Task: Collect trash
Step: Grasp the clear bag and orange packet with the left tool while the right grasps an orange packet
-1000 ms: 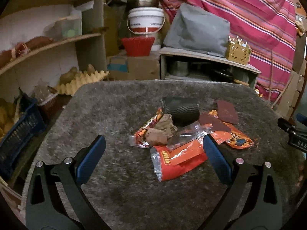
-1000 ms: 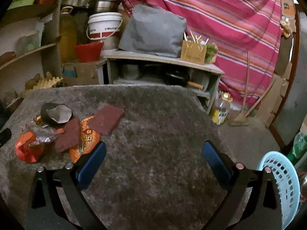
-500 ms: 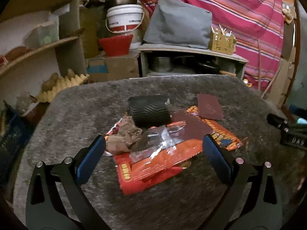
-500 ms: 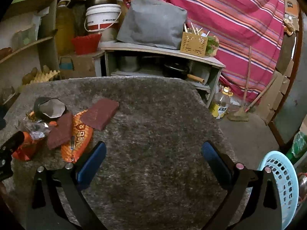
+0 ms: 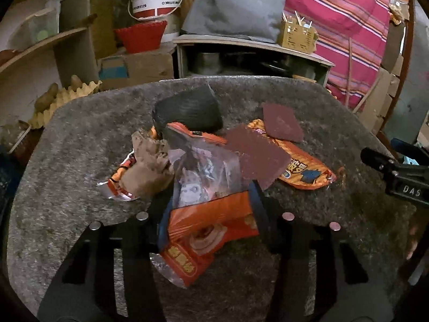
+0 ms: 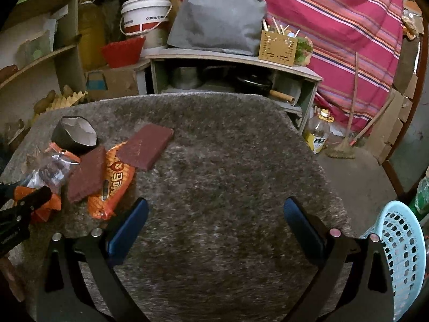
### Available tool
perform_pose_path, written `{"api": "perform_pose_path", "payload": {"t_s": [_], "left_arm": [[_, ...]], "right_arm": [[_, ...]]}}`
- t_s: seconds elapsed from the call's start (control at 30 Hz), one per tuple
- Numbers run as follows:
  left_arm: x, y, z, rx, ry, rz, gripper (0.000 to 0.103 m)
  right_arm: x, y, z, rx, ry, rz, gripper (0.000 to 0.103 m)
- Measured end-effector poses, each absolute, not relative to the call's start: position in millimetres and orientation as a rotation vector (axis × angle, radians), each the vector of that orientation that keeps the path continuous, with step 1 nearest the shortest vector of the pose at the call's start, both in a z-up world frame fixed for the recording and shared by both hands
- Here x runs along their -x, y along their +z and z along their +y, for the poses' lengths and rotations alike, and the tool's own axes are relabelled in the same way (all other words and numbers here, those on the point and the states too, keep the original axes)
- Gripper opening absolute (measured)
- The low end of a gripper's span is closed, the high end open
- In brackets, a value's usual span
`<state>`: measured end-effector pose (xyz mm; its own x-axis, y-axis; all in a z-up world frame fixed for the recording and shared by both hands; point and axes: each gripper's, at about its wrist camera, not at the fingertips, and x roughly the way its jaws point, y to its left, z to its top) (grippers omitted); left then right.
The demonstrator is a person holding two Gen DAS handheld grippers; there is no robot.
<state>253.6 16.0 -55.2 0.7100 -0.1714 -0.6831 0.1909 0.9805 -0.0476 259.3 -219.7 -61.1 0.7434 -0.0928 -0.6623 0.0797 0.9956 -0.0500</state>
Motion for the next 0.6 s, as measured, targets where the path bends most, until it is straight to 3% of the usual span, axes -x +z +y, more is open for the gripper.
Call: {"api": "perform_pose_path", "payload": {"t_s": [0.03, 0.53, 0.57, 0.6], "left_arm": [[-252.9, -54.0, 16.6, -0.026, -0.201, 0.751, 0.036], [-219.6, -11.6, 47.3, -0.012, -0.157, 0.611, 0.036], [-219.5, -12.4, 49.5, -0.016, -0.151, 0.613, 0.036], [-219.9, -14.0, 51.6, -0.019, -0.143, 0.618, 0.036]], "right_arm": [[-259.3, -61.7, -218.0, 0.022, -0.092, 0.727, 0.099], [-271.7, -71.4, -164.2, 0.065, 0.012, 0.724, 0.097], [-274.5, -73.4, -159.4, 0.071, 0.02, 0.73, 0.095], [-278.8, -76.8, -153.2, 0.081, 0.03, 0.745, 0.085]]}}
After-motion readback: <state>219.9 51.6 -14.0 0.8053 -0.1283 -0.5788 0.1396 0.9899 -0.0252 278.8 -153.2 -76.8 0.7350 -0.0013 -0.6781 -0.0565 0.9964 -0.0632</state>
